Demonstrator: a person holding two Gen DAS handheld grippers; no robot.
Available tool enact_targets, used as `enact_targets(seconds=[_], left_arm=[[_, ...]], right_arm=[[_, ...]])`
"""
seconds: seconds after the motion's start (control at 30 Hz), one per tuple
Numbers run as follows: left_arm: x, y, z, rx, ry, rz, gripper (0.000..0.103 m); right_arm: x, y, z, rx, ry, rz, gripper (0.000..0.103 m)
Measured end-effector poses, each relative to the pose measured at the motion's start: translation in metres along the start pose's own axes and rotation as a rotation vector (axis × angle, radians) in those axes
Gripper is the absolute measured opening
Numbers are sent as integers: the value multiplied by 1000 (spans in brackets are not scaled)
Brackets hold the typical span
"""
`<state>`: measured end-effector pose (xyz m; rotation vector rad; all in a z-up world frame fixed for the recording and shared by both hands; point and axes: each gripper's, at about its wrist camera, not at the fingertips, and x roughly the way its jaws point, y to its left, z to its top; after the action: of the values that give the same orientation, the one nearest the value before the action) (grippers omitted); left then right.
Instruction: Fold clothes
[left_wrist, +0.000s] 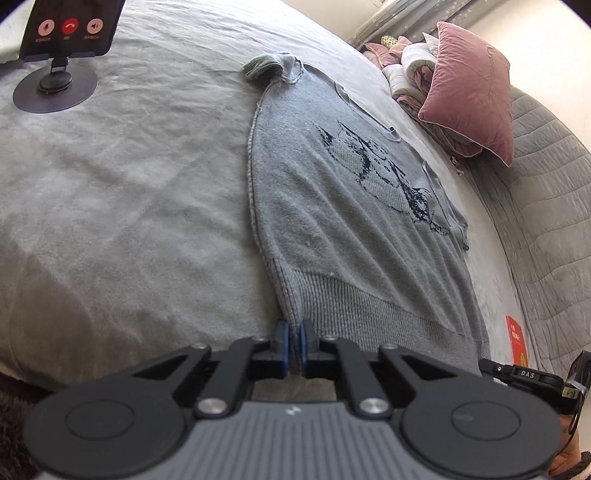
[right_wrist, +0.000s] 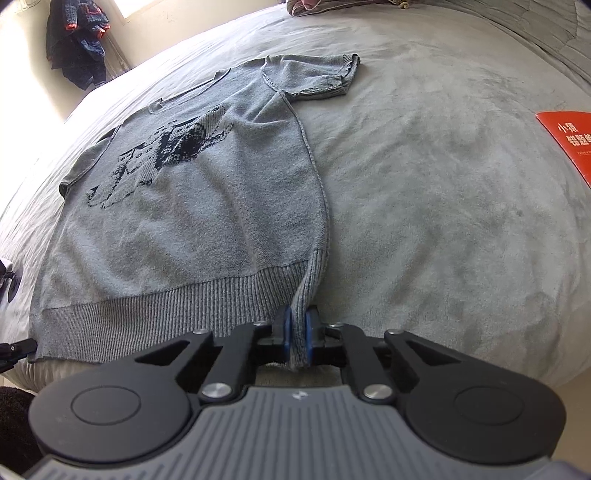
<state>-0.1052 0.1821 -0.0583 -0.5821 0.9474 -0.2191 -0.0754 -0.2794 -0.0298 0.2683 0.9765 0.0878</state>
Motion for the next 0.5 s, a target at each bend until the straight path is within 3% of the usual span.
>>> enact_targets(seconds=[0.37,0.5], left_arm=[[-42,1,-6,34,-77,-9,4],[-33,6,-9,46,-46,42,4]], right_arm=[[-31,9,1,-4,-50,-21,7],[-26,12,-3,-23,-27,-35,7]])
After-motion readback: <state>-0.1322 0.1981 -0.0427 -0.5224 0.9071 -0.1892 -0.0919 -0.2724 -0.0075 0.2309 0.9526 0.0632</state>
